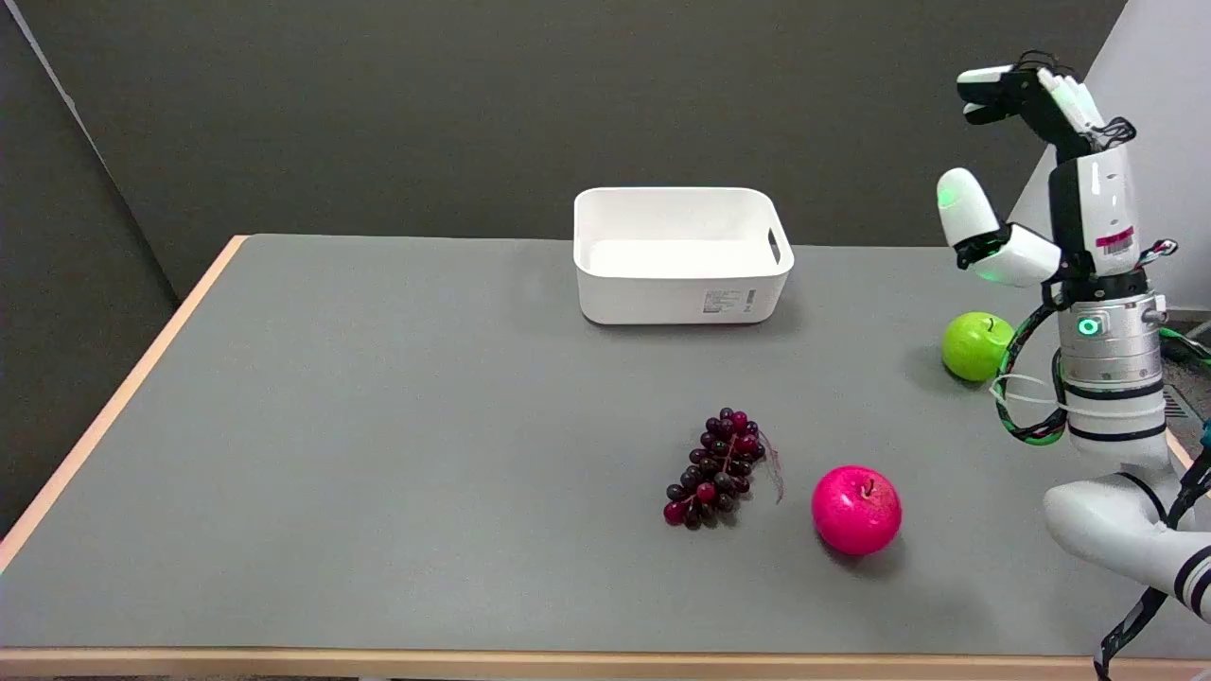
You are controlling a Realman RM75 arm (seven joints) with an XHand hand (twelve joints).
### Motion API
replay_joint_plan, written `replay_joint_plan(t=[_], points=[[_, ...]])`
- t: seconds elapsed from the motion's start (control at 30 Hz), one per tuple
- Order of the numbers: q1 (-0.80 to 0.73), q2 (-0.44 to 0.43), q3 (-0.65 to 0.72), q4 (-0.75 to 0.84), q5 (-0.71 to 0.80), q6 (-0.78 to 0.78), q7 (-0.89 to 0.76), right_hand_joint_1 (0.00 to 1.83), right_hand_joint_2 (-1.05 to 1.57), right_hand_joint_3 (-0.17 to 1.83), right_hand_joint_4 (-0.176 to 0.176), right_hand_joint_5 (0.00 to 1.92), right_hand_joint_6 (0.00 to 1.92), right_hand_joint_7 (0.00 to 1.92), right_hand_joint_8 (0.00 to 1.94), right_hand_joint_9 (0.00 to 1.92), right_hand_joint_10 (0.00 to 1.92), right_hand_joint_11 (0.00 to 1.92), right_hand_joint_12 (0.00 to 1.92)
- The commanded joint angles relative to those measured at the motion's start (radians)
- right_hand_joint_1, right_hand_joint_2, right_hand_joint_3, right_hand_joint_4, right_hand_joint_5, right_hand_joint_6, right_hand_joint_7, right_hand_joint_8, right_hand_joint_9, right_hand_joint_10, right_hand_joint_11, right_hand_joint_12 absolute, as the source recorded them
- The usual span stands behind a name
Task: Pick up the red apple.
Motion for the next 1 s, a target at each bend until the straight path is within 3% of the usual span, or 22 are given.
replay_joint_plan(t=[0.03, 0.23, 0.43, 0.57, 0.73, 1.0], points=[[0.004, 0.015, 0.01, 0.005, -0.054, -0.052, -0.007, 0.43, 0.73, 0.9, 0.153, 0.4, 0.86, 0.56, 0.65, 0.53, 1.06, 0.28, 1.38], [-0.031, 0.079, 0.087, 0.028, -0.144, -0.107, 0.009, 0.43, 0.74, 0.89, 0.153, 0.4, 0.87, 0.56, 0.65, 0.53, 1.07, 0.28, 1.37], [-0.199, 0.15, 0.224, 0.089, -0.134, -0.209, 0.031, 0.43, 0.74, 0.87, 0.147, 0.41, 0.88, 0.57, 0.67, 0.54, 1.09, 0.3, 1.39], [-0.262, 0.131, 0.287, 0.08, -0.128, -0.257, 0.186, 0.42, 0.73, 0.87, 0.145, 0.4, 0.86, 0.58, 0.69, 0.54, 1.1, 0.31, 1.41], [-0.272, 0.105, 0.299, -0.039, -0.127, -0.189, 0.408, 0.37, 0.71, 0.87, 0.144, 0.39, 0.81, 0.58, 0.69, 0.55, 1.1, 0.31, 1.41], [-0.342, 0.099, 0.366, -0.16, -0.148, -0.035, 0.537, 0.33, 0.68, 0.86, 0.135, 0.38, 0.77, 0.58, 0.67, 0.53, 1.11, 0.3, 1.44]])
